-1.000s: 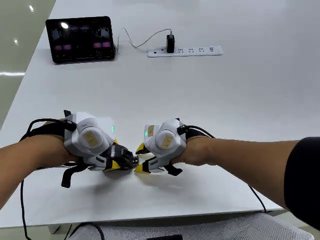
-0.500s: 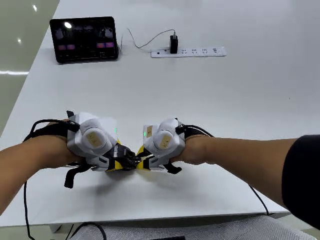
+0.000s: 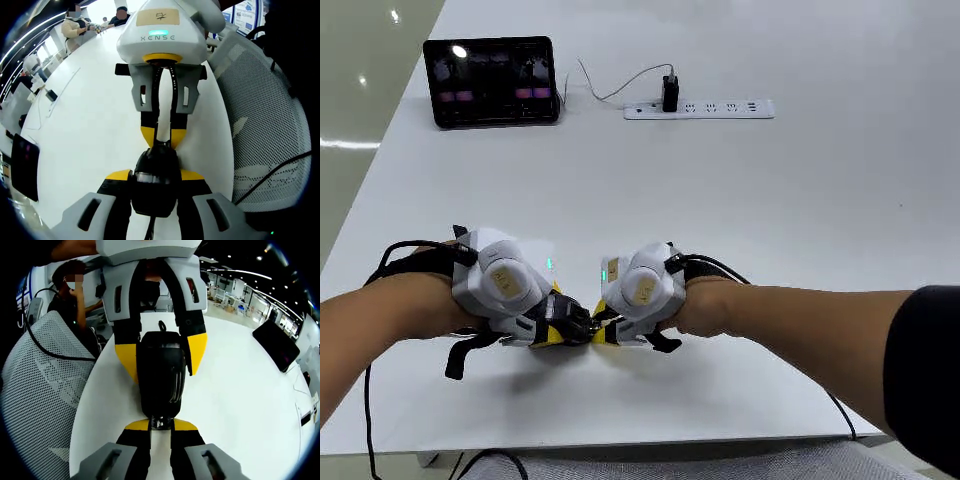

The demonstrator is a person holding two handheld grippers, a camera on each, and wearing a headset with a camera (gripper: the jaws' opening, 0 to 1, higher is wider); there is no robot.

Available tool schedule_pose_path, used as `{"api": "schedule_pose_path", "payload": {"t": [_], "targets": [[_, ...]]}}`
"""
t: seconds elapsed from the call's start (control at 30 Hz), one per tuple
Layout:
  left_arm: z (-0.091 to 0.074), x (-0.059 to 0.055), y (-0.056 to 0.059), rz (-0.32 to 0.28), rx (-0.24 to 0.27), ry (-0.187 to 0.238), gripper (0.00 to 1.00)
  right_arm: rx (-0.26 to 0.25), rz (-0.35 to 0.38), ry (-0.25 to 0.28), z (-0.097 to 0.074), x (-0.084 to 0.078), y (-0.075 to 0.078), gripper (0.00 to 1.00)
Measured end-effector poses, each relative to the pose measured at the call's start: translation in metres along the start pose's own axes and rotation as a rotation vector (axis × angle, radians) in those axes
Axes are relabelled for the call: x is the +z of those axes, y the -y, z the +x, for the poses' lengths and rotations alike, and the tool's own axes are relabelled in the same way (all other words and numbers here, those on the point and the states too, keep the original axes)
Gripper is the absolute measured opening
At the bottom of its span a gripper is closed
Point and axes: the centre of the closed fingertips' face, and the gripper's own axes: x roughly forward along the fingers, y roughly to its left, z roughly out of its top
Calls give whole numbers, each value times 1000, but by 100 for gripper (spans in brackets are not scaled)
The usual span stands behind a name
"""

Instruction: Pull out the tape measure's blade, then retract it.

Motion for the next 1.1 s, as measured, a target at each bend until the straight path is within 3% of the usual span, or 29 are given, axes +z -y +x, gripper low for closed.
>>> {"api": "schedule_pose_path", "payload": {"t": [0.2,1.1], "targets": [[0,0,1,8,-2,-4,28,11,59,7,-1,-1,0,11],[-1,1,2,-6,-7,-8,28,-3,54,-7,-4,-7,0,11]]}}
